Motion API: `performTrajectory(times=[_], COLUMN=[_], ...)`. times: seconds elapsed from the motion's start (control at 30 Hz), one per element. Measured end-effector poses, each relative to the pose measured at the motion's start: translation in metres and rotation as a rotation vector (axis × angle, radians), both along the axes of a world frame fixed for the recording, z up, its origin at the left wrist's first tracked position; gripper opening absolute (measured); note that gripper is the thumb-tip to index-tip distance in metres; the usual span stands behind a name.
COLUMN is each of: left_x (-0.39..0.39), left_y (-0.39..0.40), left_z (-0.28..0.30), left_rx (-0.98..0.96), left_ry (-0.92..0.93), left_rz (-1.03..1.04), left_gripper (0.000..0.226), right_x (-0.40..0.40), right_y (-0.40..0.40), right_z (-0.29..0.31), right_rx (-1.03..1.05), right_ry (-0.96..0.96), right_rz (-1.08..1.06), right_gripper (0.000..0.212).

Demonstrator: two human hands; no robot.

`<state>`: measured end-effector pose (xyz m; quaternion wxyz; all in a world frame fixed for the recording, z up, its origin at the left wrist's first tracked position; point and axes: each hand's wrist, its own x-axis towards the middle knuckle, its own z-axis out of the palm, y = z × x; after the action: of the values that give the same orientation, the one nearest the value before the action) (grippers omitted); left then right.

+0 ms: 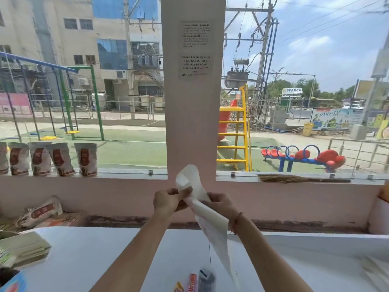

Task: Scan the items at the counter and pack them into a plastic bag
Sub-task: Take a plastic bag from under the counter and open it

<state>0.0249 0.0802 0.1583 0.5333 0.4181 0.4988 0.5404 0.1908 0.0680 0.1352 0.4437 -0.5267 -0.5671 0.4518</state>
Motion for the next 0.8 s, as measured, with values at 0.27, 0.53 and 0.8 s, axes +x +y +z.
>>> performTrajectory(times=[0.27,0.53,0.8], left_x=[-0.004,-0.005,0.002], left_y=[0.045,0.068,0.095], left_z=[0.0,-0.002,-0.017], left_rx=[-0.055,-0.1,-0.061], left_ry=[-0.069,-0.048,-0.012], left_rz=[-0.129,-0.398,-0.329], left_gripper=[0.025,0.031,0.023], right_x=[0.028,0.004,-0.021], right_y=[0.027,0.062,0.088], right_z=[0.028,0.003,-0.014], right_rx=[-0.093,-0.07,0.289], right_ry=[0.721,0.121,-0.43], right_rz=[0.391,0.018,-0.403], right_gripper=[0.058,0.042,0.024])
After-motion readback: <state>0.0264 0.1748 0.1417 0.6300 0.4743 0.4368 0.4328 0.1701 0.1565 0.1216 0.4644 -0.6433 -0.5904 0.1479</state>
